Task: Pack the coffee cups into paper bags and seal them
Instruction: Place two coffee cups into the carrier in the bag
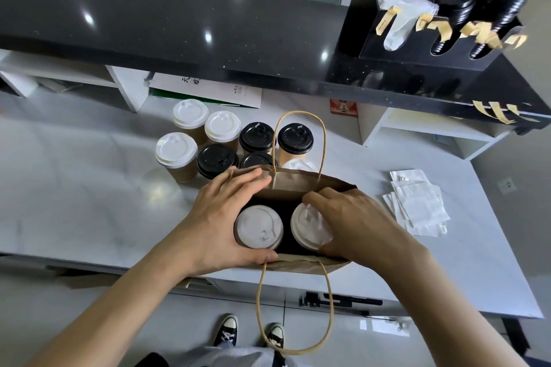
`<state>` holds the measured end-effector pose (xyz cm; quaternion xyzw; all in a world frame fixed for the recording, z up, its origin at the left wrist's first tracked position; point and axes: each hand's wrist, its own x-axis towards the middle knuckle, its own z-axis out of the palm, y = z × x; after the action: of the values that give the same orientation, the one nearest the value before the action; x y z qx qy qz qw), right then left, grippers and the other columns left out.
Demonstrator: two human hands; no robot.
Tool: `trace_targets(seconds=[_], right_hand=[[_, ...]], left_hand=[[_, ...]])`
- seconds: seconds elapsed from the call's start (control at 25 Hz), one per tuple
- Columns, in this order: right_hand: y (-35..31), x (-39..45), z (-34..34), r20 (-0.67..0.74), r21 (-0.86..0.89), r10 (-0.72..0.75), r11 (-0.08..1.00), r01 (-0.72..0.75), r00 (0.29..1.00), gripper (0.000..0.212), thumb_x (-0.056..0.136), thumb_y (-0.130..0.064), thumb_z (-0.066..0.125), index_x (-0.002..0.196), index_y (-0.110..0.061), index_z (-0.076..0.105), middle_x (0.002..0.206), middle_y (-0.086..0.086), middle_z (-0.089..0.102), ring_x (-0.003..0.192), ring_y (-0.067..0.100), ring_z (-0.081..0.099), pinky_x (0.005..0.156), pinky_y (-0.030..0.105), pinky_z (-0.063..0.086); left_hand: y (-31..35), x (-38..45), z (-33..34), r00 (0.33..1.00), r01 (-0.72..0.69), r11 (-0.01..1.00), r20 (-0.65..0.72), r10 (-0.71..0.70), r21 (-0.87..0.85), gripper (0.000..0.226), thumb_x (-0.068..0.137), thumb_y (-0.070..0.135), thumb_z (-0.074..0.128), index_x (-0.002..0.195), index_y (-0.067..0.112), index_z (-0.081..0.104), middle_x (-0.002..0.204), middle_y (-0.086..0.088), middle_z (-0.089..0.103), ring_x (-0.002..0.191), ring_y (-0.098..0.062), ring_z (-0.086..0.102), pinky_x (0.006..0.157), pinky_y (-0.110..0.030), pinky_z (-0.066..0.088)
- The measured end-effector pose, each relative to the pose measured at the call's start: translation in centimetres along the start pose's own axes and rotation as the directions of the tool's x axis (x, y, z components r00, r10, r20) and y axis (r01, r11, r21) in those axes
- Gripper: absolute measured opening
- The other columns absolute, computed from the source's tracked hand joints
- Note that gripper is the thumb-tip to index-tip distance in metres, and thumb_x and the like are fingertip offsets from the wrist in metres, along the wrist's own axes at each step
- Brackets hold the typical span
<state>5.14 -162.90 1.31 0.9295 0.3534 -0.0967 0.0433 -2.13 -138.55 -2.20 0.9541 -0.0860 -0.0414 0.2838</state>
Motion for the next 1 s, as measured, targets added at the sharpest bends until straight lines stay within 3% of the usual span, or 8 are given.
trace_targets(seconds=[0.12, 0.28, 0.44, 0.68, 0.88, 1.0], right_hand=[[0.1, 0.4, 1.1, 0.026, -0.040, -0.001, 0.999, 0.002, 1.000, 0.066, 0.077, -0.036, 0.076, 0.136, -0.031, 0.045, 0.115, -0.006, 0.060, 0.104, 0.022, 0.064, 0.095, 0.035, 0.042], [-0.6, 1.0, 1.8, 0.024, -0.143, 0.011, 0.990, -0.007, 1.000, 0.055, 0.083, -0.022, 0.072, 0.130, -0.025, 0.045, 0.111, -0.002, 0.059, 0.101, 0.024, 0.064, 0.084, 0.036, 0.037], [-0.8, 1.6, 1.8, 0.035, -0.169, 0.037, 0.985, -0.031, 0.999, 0.048, 0.086, -0.015, 0.069, 0.127, -0.024, 0.045, 0.106, -0.002, 0.060, 0.097, 0.024, 0.066, 0.087, 0.036, 0.038], [-1.9, 2.7, 2.3, 0.093, -0.260, 0.052, 0.965, -0.026, 0.994, 0.042, 0.094, -0.011, 0.056, 0.134, -0.021, 0.047, 0.112, 0.001, 0.066, 0.101, 0.028, 0.069, 0.085, 0.035, 0.038], [-2.5, 2.7, 1.7, 0.125, -0.274, 0.051, 0.962, -0.015, 0.991, 0.053, 0.093, -0.014, 0.062, 0.141, -0.016, 0.040, 0.123, 0.006, 0.061, 0.109, 0.029, 0.065, 0.096, 0.040, 0.040], [-2.5, 1.6, 1.4, 0.098, -0.203, 0.033, 0.979, -0.013, 0.995, 0.056, 0.089, -0.016, 0.066, 0.139, -0.019, 0.041, 0.122, 0.004, 0.058, 0.110, 0.027, 0.062, 0.095, 0.041, 0.041]], left_hand=[[0.0, 0.0, 0.0, 1.000, -0.011, 1.000, -0.002, 0.011, 0.003, 0.118, 0.060, 0.080, 0.076, 0.157, 0.047, 0.018, 0.162, 0.035, 0.003, 0.154, -0.005, -0.010, 0.123, -0.027, 0.000], [0.1, -0.2, 0.1, 1.000, -0.023, 1.000, -0.005, 0.023, 0.009, 0.117, 0.060, 0.081, 0.075, 0.157, 0.047, 0.019, 0.162, 0.035, 0.001, 0.153, -0.003, -0.013, 0.121, -0.025, -0.002], [0.0, -0.1, 0.1, 0.999, -0.031, 0.999, -0.011, 0.031, 0.025, 0.118, 0.059, 0.085, 0.070, 0.158, 0.047, 0.018, 0.163, 0.034, 0.001, 0.154, -0.005, -0.011, 0.121, -0.025, -0.002], [0.0, -0.2, 0.2, 0.999, -0.037, 0.999, -0.014, 0.038, 0.018, 0.117, 0.061, 0.082, 0.072, 0.158, 0.046, 0.017, 0.163, 0.034, 0.001, 0.154, -0.004, -0.011, 0.121, -0.025, -0.001], [-0.2, -0.2, 0.4, 0.999, -0.035, 0.999, -0.029, 0.035, 0.012, 0.116, 0.061, 0.084, 0.070, 0.158, 0.043, 0.020, 0.163, 0.033, 0.004, 0.154, -0.004, -0.004, 0.124, -0.031, 0.008], [-0.4, -0.2, 0.2, 0.998, -0.046, 0.997, -0.040, 0.044, -0.054, 0.115, 0.062, 0.079, 0.076, 0.158, 0.040, 0.025, 0.163, 0.030, 0.008, 0.153, 0.001, 0.001, 0.122, -0.021, 0.008]])
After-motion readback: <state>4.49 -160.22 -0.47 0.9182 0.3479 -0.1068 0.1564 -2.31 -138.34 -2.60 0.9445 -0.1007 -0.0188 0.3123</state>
